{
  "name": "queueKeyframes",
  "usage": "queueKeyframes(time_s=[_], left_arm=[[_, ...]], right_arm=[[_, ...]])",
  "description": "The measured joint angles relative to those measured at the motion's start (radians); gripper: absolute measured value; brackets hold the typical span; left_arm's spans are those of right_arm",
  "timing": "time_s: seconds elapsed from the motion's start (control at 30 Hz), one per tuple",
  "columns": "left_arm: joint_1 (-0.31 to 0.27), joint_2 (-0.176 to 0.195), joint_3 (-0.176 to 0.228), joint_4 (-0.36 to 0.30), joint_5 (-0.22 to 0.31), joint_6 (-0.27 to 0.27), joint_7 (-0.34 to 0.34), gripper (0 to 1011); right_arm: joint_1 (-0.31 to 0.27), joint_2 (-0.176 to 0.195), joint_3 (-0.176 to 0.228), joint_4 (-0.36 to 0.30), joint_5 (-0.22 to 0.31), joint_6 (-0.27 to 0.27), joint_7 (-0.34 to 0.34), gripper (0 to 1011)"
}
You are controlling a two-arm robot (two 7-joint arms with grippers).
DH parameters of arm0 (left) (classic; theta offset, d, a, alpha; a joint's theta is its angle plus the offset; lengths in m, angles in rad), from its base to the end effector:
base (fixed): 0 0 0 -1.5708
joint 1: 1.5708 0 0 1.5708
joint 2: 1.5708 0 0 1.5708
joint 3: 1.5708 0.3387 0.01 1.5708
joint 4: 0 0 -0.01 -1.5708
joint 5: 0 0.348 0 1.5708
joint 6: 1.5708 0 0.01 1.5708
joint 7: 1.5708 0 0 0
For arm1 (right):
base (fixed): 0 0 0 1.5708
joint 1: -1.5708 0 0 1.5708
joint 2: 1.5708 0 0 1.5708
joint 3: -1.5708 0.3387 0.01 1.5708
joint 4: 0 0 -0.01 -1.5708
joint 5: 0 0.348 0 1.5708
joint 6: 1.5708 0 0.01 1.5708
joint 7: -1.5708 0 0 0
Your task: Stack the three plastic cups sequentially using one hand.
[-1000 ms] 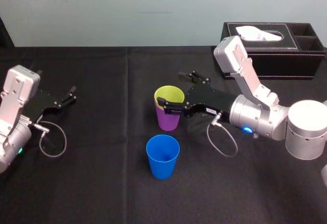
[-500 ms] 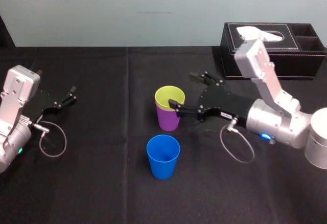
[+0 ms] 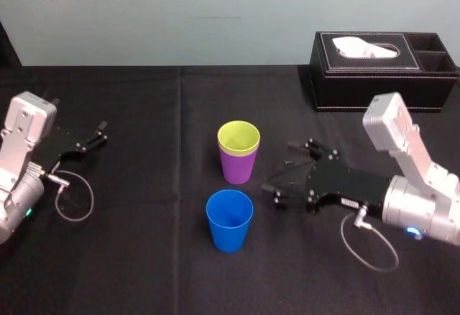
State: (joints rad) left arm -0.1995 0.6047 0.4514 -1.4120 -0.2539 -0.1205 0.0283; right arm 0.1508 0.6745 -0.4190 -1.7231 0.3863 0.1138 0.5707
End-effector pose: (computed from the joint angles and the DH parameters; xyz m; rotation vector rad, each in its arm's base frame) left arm 0.4031 0.1000 -0.3491 0.3045 -0.2850 1.2480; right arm 0.3785 -0.0680 -0.2699 -0.2939 -0.1076 -0.5914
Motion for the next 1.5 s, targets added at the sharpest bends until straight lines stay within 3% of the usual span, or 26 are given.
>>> queueKeyframes(time_s=[0.53, 1.5], left_arm=[[0.000, 0.000, 0.000, 0.000, 0.000, 0.000, 0.000, 1011], [0.000, 0.000, 0.000, 0.000, 0.000, 0.000, 0.000, 1011]], right_arm=[[-0.048, 0.030, -0.058, 0.003, -0.017, -0.032, 0.043, 1002], [0.025, -0.054, -0.145, 0.093, -0.029, -0.028, 0.069, 1003]])
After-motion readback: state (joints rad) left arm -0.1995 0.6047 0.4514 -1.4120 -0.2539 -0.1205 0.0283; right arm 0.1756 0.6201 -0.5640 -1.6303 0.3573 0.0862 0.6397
